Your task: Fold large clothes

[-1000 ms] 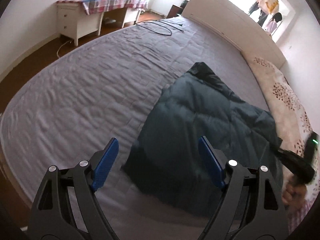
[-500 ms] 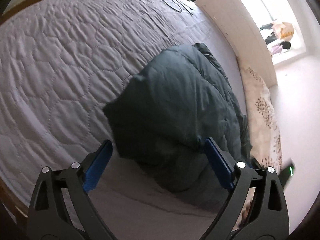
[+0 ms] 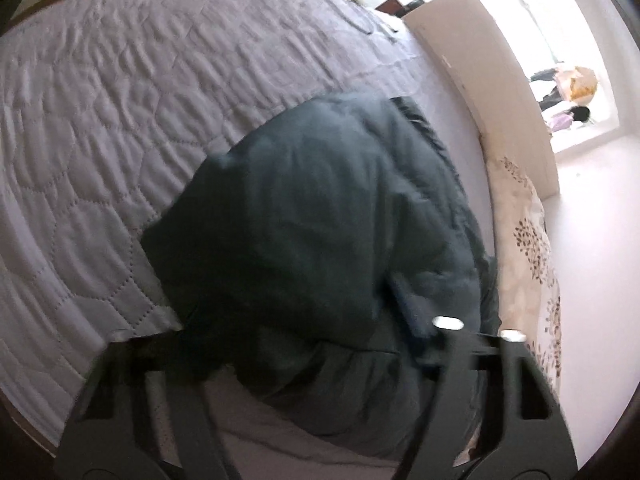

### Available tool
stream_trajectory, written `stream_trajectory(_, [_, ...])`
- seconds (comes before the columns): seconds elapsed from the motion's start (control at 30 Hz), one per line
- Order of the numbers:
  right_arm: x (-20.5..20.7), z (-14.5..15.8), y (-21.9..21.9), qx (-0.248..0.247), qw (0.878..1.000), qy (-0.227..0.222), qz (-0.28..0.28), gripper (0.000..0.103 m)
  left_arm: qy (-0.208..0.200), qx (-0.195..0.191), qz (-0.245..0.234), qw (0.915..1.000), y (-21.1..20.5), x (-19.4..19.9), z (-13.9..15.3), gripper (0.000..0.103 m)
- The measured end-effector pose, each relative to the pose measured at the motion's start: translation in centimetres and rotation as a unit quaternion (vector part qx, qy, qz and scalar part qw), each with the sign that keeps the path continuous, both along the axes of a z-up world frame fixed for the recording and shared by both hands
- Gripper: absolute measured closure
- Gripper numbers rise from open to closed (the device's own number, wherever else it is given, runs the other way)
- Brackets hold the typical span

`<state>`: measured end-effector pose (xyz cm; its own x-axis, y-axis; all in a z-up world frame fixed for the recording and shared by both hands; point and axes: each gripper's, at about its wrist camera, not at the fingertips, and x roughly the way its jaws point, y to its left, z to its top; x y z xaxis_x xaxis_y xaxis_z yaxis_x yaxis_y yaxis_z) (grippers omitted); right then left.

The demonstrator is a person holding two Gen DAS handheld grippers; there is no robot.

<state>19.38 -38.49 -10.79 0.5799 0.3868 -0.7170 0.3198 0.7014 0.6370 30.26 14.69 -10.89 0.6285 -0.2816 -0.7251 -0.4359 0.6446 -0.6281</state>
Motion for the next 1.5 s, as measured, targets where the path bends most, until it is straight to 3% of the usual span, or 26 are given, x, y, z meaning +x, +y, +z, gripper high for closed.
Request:
stream_trajectory(0.07, [1.5,-1.0,0.0,0.011,0.999,0.019,-0.026,0.020,-0.008,0.002,-0.009,0.9999,-0.2,-0.2,0.8,0.073])
stream_trajectory(0.1, [1.9,-1.6,-0.2,0.024,0.998,0.032,-0.040,0.021,-0.010,0.002,-0.012,0.9999,-0.1,-0.3,1.2,0.076])
stream_trajectory(0.13, [1.9,-2.0,-0.6,0.035,0.997,0.038,-0.056,0.031,-0.012,0.004,-0.014,0.9998,-0.1,-0.3,1.5,0.080])
stream_trajectory(0.17, [1.7,-2.1,-1.2,0.039,0.996,0.042,-0.067,0.042,-0.015,0.011,-0.018,0.9997,-0.4,-0.5,2.0,0.082])
stream_trajectory(0.23, [1.6,-2.6,-2.2,0.076,0.995,0.029,-0.066,0.073,-0.017,0.021,-0.022,0.9994,-0.3,-0.8,2.7,0.084])
stream_trajectory(0.3, [1.1,-2.3,-2.8,0.093,0.993,0.014,-0.065,0.081,-0.024,0.020,-0.028,0.9991,-0.2,-1.5,3.4,0.085])
stream_trajectory(0.4, [-0.3,0.0,-2.5,0.058,0.997,-0.011,-0.045,0.088,-0.031,0.047,-0.052,0.9971,-0.8,-3.5,4.8,0.085])
stream_trajectory(0.5, [-2.2,1.3,-2.2,0.033,0.999,-0.017,-0.024,0.089,-0.033,0.058,-0.069,0.9954,-0.7,-6.4,5.2,0.085])
stream_trajectory(0.8, [-10.1,0.2,-1.6,-0.004,1.000,0.001,0.013,0.089,-0.016,0.049,-0.076,0.9957,0.8,-16.4,2.9,0.085])
stream_trajectory(1.0, [-12.4,-0.4,-1.3,-0.047,0.998,0.006,0.031,0.089,-0.014,0.065,-0.085,0.9941,0.6,-19.0,2.0,0.084])
stream_trajectory(1.13, [-11.4,-0.9,-0.2,-0.093,0.995,0.019,0.042,0.079,-0.009,0.087,-0.084,0.9927,0.2,-18.8,1.6,0.081])
stream_trajectory(1.2, [-11.0,-0.7,-0.1,-0.115,0.992,0.024,0.042,0.071,-0.008,0.110,-0.085,0.9902,-0.2,-18.7,1.8,0.077])
stream_trajectory(1.3, [-11.1,0.0,-0.2,-0.138,0.989,0.037,0.039,0.049,-0.007,0.138,-0.088,0.9865,-0.7,-18.8,2.1,0.064])
stream_trajectory(1.4, [-12.3,1.7,-0.6,-0.178,0.983,0.032,0.027,0.048,-0.005,0.148,-0.092,0.9847,-1.1,-18.8,2.0,0.048])
stream_trajectory(1.47, [-13.2,4.1,-0.4,-0.219,0.976,0.006,0.019,0.048,-0.008,0.152,-0.090,0.9842,-1.3,-18.9,1.9,0.041])
stream_trajectory(1.5, [-14.1,5.1,0.1,-0.235,0.972,-0.010,0.026,0.055,-0.009,0.155,-0.089,0.9838,-1.3,-18.9,1.9,0.039])
